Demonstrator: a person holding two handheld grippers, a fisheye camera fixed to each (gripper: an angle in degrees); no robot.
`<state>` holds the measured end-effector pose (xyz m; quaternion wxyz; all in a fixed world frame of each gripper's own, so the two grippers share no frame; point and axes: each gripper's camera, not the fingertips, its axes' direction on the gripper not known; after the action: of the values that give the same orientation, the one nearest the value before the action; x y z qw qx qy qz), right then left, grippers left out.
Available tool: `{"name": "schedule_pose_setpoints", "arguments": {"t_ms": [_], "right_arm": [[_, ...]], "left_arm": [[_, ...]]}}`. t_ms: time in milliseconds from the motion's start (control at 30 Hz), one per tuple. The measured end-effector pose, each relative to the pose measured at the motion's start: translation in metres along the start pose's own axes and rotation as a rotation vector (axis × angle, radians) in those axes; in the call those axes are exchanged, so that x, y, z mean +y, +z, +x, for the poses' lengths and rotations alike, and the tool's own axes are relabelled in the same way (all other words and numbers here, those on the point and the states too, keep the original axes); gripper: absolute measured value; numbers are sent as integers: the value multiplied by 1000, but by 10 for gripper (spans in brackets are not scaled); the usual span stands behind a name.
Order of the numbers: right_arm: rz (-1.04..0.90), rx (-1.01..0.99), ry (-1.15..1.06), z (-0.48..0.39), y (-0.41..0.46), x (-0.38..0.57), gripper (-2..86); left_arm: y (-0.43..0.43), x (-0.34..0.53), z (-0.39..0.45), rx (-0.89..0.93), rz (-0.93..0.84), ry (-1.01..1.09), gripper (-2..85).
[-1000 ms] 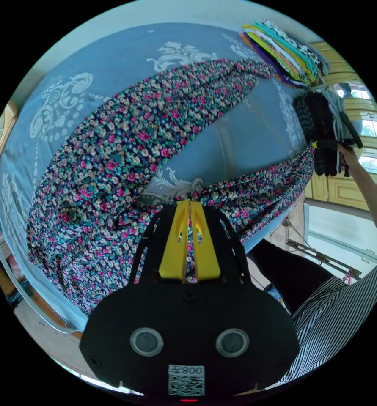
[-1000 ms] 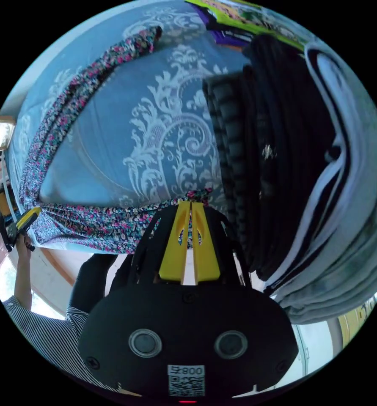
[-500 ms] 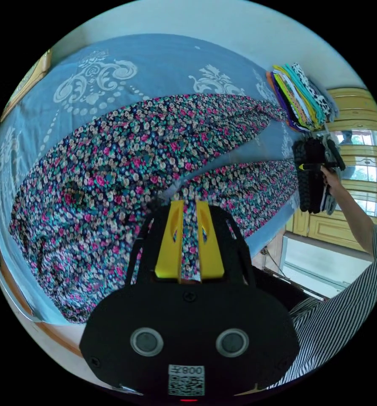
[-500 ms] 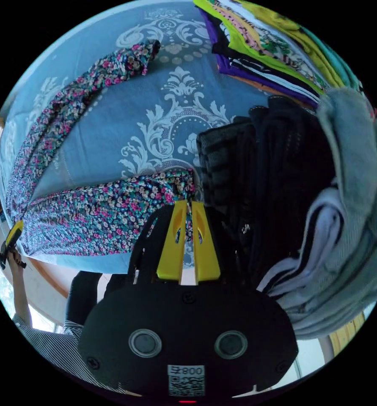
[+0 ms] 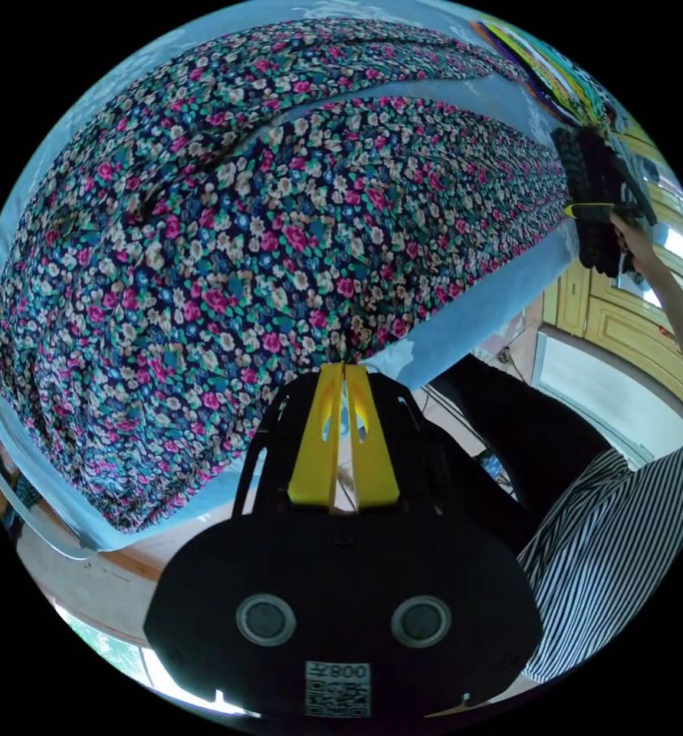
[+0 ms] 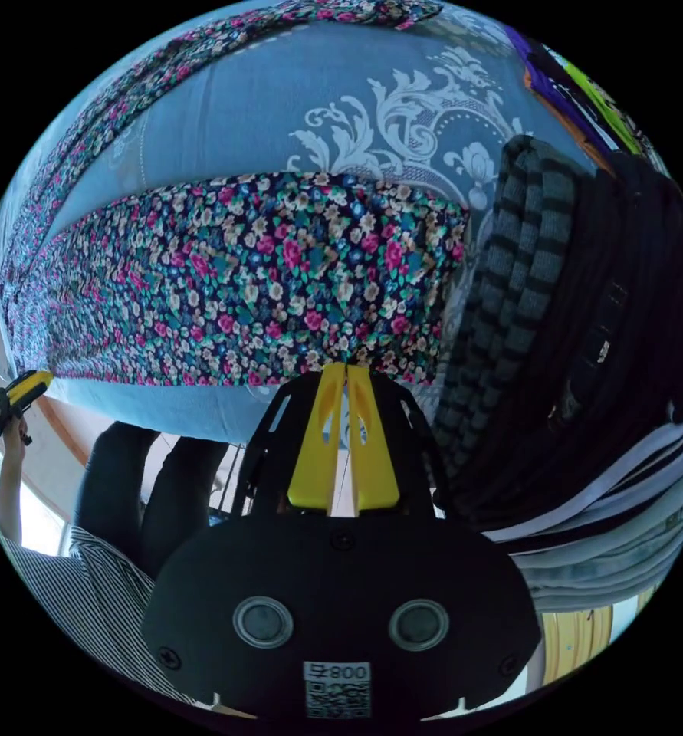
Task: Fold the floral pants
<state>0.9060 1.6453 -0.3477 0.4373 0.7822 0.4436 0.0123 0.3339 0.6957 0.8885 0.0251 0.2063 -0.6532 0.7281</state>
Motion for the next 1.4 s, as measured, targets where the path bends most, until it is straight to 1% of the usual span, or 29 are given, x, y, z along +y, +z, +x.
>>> {"name": "schedule_pose_setpoints", "arguments": {"t_ms": [200, 300, 467, 600, 667, 800, 967, 1033, 1167, 1267, 1400], "right_arm": [[-46, -27, -21, 11, 5, 8, 5], [-76, -3, -24, 18, 13, 14, 5], [-121, -34, 29, 44, 33, 1, 11], [-63, 6, 68, 67, 17, 2, 27], [-33, -31, 96, 79, 10, 4, 38], [135, -185, 159, 104, -23, -13, 65], [343, -198, 155, 122, -75, -69, 74], [443, -246, 173, 137, -97, -94, 76], [548, -286, 232, 162, -116, -121, 79], [580, -338, 253, 180, -115, -140, 80], [581, -402, 263, 193, -101, -159, 65]], "left_arm": [[-11, 10, -9, 61, -10, 15, 4], [-8, 12, -17, 73, -25, 4, 5], [-7, 3, -38, 103, -24, -39, 19], [-36, 9, -51, 132, 53, -47, 42], [-52, 9, -58, 141, 101, -54, 54], [-91, -13, -80, 101, 225, -58, 65], [-134, -58, -109, -9, 342, -38, 68], [-151, -80, -120, -47, 381, -24, 68], [-168, -111, -132, -157, 406, -26, 66], [-175, -133, -143, -137, 419, -22, 57], [-165, -159, -159, -152, 343, -52, 17]]}}
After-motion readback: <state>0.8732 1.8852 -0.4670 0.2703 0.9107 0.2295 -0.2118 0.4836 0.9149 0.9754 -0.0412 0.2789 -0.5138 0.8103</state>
